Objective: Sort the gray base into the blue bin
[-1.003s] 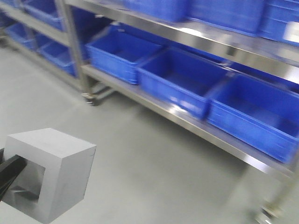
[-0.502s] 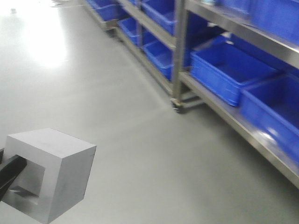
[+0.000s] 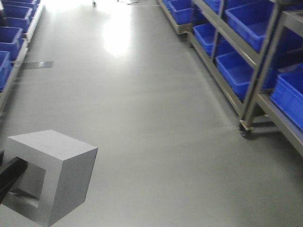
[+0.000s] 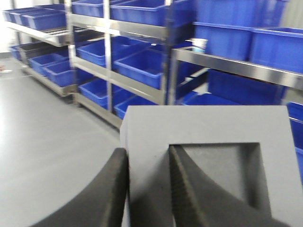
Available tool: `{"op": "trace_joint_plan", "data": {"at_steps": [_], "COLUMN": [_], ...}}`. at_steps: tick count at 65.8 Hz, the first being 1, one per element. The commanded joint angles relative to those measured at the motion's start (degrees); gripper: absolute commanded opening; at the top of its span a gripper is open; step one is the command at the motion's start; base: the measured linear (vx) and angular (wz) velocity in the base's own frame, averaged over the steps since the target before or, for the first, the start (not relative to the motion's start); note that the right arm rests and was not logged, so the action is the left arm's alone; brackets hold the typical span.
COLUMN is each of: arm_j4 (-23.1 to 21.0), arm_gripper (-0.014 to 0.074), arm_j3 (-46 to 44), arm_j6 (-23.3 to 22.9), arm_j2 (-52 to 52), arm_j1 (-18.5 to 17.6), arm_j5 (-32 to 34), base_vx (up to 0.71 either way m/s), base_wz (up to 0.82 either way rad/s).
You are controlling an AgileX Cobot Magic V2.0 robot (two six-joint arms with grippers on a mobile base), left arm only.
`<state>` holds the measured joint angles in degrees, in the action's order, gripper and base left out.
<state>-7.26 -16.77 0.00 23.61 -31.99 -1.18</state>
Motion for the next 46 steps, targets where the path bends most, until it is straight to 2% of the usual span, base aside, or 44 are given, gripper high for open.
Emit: {"op": "trace_joint_plan", "data": {"at_steps": [1,18,46], "arm_j4": [-0.43,-0.43,-0.43], "arm_gripper": [-0.0006,-0.0006,-0.0006], "arm_j3": [-1.71,-1.71,-1.71], "arm_j6": [-0.39,-0.39,-0.39], "arm_j2": [0.18,0.18,0.18], "arm_j1": [-0.18,-0.18,-0.18], "arm_j5": [6.21,6.21,6.12], "base_vx": [0.25,0.29,0.37], "base_wz": [0.5,0.33,0.08]}}
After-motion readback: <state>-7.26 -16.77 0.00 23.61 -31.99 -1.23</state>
